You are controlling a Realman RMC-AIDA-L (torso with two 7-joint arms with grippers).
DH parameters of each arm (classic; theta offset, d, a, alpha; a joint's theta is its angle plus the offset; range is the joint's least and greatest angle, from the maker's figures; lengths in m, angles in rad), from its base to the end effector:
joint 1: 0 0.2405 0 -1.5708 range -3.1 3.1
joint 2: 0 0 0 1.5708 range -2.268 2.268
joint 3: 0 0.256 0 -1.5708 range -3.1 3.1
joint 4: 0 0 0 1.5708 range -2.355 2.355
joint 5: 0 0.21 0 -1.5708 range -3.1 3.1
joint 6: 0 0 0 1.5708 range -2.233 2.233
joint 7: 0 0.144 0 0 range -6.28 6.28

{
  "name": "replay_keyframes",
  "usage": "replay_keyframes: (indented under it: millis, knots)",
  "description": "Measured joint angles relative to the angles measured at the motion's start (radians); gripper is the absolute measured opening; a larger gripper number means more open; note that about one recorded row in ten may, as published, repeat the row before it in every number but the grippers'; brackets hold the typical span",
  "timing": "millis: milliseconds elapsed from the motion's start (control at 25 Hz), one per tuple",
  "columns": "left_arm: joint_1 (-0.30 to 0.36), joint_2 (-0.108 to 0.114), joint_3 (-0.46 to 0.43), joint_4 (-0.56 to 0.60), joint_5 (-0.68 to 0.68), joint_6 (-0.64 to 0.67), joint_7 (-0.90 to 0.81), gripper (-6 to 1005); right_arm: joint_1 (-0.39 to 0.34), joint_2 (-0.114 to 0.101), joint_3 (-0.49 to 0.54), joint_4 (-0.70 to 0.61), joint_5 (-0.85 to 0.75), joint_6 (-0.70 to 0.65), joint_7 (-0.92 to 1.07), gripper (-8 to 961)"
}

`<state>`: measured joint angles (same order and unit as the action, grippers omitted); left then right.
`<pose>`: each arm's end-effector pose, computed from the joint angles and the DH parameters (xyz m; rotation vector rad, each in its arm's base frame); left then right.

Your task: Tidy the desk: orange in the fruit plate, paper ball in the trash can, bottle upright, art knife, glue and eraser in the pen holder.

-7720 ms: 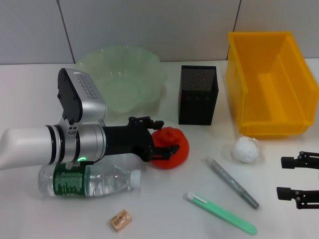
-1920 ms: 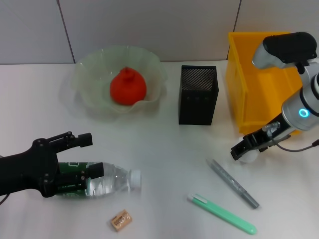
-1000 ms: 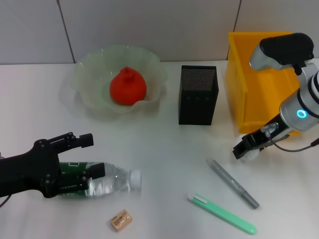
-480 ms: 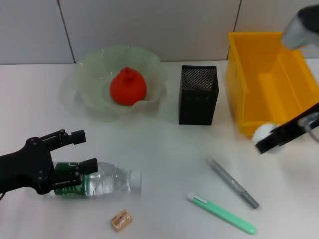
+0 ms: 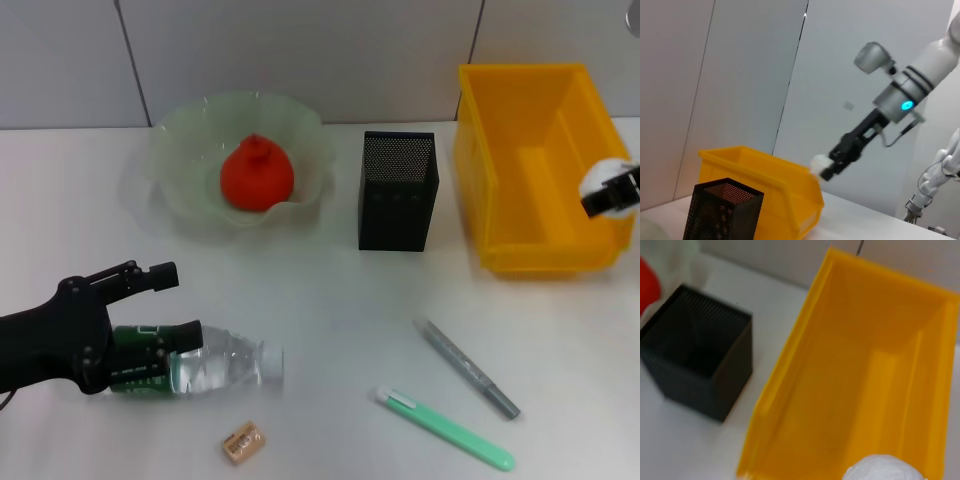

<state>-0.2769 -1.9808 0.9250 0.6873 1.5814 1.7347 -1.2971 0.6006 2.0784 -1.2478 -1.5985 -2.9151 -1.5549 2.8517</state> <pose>-0.2884 0.2681 0.0412 -2.6539 -0.5501 -0.9877 0.1751 0.3807 0.0839 -2.0533 1.0417 -0.3685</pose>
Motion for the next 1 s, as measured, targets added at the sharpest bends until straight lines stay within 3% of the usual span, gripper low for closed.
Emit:
replay_keyframes:
  millis: [440,840,1000]
  knots:
    - [0.007,-0.004,0.0,-0.002,-0.004,-0.001,0.002,830,0.0,0.001,-0.012,0.201,0.0,0.361,-0.029,581]
    - [0.01,-0.012,-0.026,-0.002,-0.001,0.004,0.003,829,0.008,0.002,-0.011,0.234,0.003,0.391,-0.042,594]
    - [0.01,-0.012,-0.027,-0.004,-0.001,0.004,0.003,829,0.009,0.002,-0.008,0.235,0.003,0.391,-0.042,755]
